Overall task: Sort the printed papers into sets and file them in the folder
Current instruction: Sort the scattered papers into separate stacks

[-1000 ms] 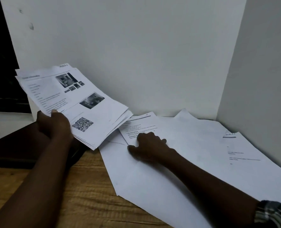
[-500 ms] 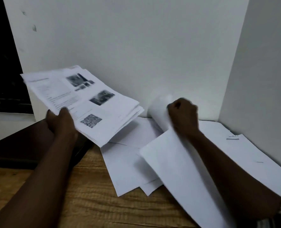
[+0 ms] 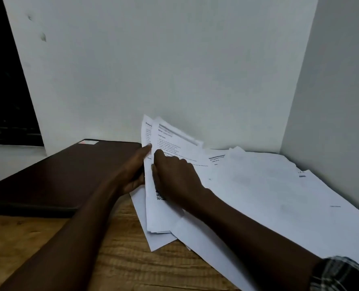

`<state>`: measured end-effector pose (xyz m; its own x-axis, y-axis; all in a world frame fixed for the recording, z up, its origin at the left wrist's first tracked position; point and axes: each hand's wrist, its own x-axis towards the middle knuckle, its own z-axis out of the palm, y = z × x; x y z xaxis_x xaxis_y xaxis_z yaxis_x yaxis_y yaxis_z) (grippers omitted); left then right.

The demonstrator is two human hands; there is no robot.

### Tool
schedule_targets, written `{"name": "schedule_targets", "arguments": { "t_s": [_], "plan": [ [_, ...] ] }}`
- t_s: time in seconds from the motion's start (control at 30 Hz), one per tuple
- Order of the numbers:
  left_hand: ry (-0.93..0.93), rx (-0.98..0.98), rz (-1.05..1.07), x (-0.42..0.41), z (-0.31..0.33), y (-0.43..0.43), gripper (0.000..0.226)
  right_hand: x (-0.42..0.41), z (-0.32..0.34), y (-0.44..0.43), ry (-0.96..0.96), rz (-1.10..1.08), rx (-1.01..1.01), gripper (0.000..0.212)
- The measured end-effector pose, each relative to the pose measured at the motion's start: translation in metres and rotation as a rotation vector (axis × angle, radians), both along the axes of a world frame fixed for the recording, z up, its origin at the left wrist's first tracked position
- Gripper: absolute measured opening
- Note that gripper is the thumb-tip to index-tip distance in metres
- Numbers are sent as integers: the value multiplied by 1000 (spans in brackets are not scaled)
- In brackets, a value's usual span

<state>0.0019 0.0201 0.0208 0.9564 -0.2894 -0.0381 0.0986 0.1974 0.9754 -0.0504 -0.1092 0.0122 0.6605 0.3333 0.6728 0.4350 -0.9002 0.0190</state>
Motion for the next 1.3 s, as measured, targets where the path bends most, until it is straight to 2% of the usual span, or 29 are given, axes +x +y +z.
{"name": "schedule_targets", "arguments": {
  "t_s": [0.1, 0.2, 0.3, 0.37, 0.5, 0.57, 0.63, 0.73, 0.77, 0.87, 0.97, 1.03, 1.07, 1.13, 1.2, 1.23, 1.3],
  "plan": [
    [-55, 30, -11, 2, 0, -2, 49, 0, -5, -1, -45, 116, 22, 26],
    [-107, 13, 82, 2, -3, -2, 32, -4, -10, 3, -20, 232, 34, 36],
    [-136, -51, 182, 3, -1, 6, 23, -2, 5, -9, 213, 229, 395, 31],
    [-142, -128, 259, 4, 5, 19, 27, 9, 16, -31, 244, 146, 635, 34],
    [-249, -272, 315, 7, 15, 44, 37, 17, 23, -81, 433, -45, 788, 68],
    [-311, -308, 309, 3, 19, 49, 40, 18, 20, -90, 553, -40, 859, 78],
    [-370, -318, 285, -2, 22, 46, 41, 20, 19, -92, 690, 83, 965, 68],
    [-403, -332, 292, -6, 23, 41, 44, 18, 22, -90, 910, 372, 1013, 21],
    [-401, -333, 294, -8, 23, 40, 44, 17, 23, -90, 925, 416, 1036, 20],
    [-328, -293, 245, -13, 23, 38, 42, 19, 23, -92, 895, 396, 1167, 39],
    [-198, -210, 194, -15, 20, 33, 27, 22, 25, -92, 903, 389, 1221, 50],
    [-183, -154, 266, -10, 15, 37, 26, 23, 28, -95, 909, 387, 1223, 46],
    [-228, -96, 366, -6, 12, 42, 30, 24, 28, -98, 886, 339, 1168, 44],
    [-337, 114, 588, 3, 9, 52, 41, 28, 24, -109, 722, 62, 858, 45],
    [-346, 329, 734, 4, 9, 57, 42, 30, 16, -119, 556, -222, 530, 57],
    [-351, 385, 755, 7, 7, 61, 37, 29, 11, -121, 567, -285, 451, 68],
    [-338, 373, 698, 7, 7, 62, 36, 26, 4, -117, 679, -346, 362, 90]
  ]
}}
